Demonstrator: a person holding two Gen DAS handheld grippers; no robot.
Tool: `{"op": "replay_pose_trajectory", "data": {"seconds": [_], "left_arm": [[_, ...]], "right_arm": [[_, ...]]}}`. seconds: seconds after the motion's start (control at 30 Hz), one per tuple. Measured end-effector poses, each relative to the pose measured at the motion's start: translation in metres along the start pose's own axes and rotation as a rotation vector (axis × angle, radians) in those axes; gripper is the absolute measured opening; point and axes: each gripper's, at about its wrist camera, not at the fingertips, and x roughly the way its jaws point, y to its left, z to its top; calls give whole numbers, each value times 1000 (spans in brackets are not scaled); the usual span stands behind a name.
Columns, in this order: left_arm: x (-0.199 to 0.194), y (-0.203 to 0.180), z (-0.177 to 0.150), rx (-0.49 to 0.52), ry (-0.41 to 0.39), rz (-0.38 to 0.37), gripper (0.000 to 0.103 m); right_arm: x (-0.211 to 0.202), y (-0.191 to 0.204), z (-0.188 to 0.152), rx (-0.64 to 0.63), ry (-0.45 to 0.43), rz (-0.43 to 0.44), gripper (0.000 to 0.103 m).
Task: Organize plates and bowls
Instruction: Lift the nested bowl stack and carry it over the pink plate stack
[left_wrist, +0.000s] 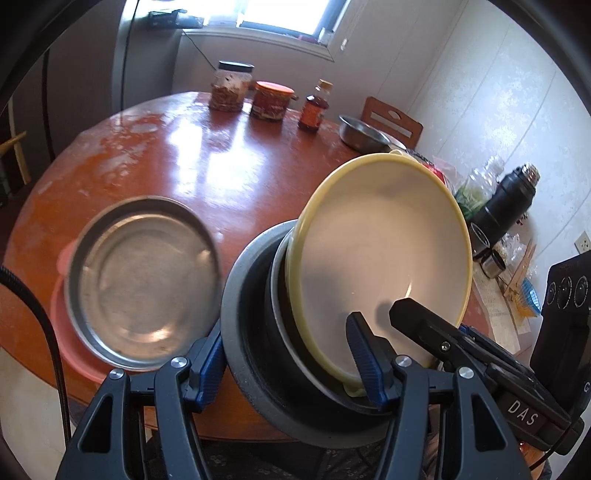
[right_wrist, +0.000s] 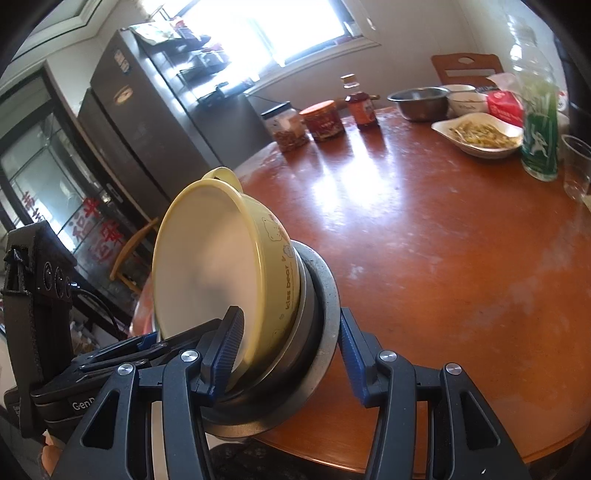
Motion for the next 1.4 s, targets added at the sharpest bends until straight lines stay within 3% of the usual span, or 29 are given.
{"op": "replay_pose_trajectory", "data": {"seconds": [0.33, 0.57, 0.83, 1.4], "left_arm": [[-47, 68, 21, -66, -101, 92, 61], [-43, 112, 18, -127, -89, 114, 61], [-26, 129, 11, -150, -70, 105, 61], [-19, 125, 8, -112, -100, 142, 61]], "right_arm": [[40, 83, 24, -120, 1, 92, 53], [84, 115, 21, -161, 59, 114, 52], [106, 117, 11, -181, 99, 86, 52], [110, 113, 8, -211, 67, 58, 53]]}}
